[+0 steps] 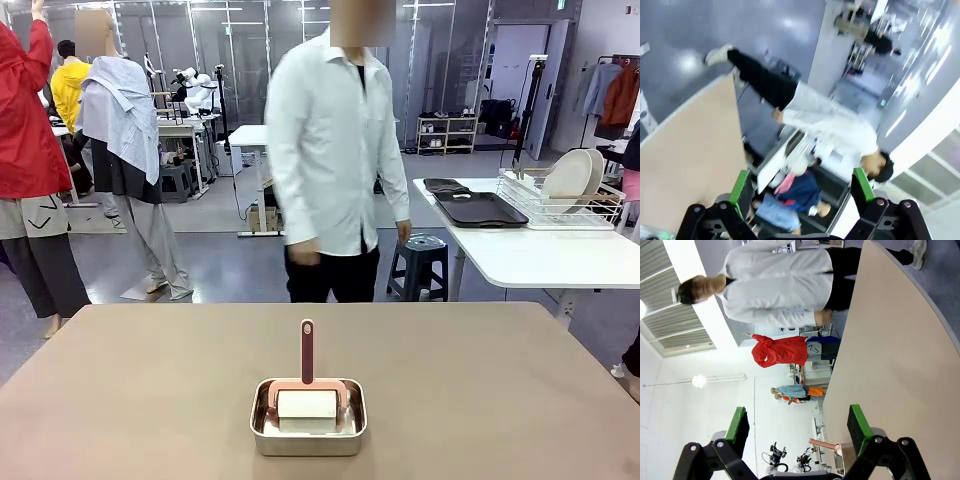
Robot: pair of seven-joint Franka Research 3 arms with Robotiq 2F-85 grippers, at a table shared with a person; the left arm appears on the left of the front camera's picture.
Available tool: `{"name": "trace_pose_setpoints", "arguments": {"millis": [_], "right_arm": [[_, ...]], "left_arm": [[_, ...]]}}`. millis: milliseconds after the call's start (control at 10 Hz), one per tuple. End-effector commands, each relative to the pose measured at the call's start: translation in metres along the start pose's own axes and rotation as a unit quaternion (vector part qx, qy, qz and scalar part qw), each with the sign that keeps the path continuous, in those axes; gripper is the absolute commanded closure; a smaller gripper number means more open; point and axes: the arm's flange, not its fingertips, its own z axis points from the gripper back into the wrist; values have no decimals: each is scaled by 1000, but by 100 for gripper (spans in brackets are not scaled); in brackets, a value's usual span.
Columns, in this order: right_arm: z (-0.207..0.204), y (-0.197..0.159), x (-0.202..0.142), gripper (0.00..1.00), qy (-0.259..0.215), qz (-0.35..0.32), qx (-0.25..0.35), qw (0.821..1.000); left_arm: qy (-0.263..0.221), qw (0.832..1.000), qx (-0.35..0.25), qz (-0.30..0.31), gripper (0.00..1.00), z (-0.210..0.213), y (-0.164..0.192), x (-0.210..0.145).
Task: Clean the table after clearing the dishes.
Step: Place the Lint Roller back on top of the Airtight Container.
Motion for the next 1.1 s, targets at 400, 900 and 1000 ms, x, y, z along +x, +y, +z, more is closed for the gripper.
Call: {"name": "trace_pose_setpoints", "arguments": {"millis": [400,900,1000], "right_arm": [[2,2,-2,0,4,3,1,1000],[2,2,-2,0,4,3,1,1000],[2,2,-2,0,4,3,1,1000]], "left_arm": [[-37,999,-7,8,0,-7,-5,11],[-37,999,-7,8,0,-7,-5,11],[-37,999,-7,8,0,-7,-5,11]]}}
